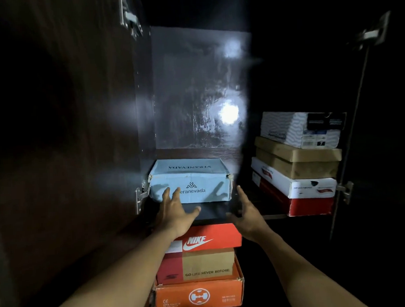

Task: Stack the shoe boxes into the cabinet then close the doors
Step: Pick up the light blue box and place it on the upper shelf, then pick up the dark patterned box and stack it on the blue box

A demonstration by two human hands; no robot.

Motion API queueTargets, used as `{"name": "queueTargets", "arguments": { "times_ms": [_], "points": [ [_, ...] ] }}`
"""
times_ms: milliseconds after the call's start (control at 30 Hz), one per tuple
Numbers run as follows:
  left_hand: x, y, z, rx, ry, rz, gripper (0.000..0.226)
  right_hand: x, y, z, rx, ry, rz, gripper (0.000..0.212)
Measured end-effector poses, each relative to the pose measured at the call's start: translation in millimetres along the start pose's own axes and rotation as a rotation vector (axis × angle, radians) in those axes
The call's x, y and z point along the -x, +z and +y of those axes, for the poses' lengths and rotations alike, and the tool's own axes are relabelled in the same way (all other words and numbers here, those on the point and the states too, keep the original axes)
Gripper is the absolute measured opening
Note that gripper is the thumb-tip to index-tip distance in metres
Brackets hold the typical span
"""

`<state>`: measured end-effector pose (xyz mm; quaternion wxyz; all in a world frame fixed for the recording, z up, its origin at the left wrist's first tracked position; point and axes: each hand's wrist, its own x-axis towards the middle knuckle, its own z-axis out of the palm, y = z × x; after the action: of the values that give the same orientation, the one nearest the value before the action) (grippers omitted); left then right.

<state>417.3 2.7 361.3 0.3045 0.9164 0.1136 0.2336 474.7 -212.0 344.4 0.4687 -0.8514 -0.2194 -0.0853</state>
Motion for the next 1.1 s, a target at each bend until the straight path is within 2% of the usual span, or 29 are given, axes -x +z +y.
{"name": "queueTargets", "arguments": {
  "times_ms": [200,433,633,833,967,1033,1100],
  "points": [
    [77,-3,45,0.090,0.079,-0.113,0.081,105,-37,-17,0.032,0.149,0.086,0.094],
    [210,37,91,0.213,0.137,-0.332,0.069,278,-55,4,0.096,0.367,0.135,0.087],
    [299,81,127,0.274,0.261,-0.514,0.065,396,-87,31,0.150,0.538,0.286,0.070],
    [379,133,154,0.315,0.283,-0.666,0.060,495,-128,63,0.189,0.762,0.430,0.070],
    [429,170,182,0.393,0.351,-0.853,0.031,564,-148,75,0.248,0.920,0.499,0.072],
    [456,188,194,0.384,0.406,-0.935,0.035,597,-158,80,0.248,0.987,0.538,0.070],
    [481,207,202,0.340,0.465,-1.036,0.058,628,-167,86,0.245,1.051,0.581,0.070]
  ]
}}
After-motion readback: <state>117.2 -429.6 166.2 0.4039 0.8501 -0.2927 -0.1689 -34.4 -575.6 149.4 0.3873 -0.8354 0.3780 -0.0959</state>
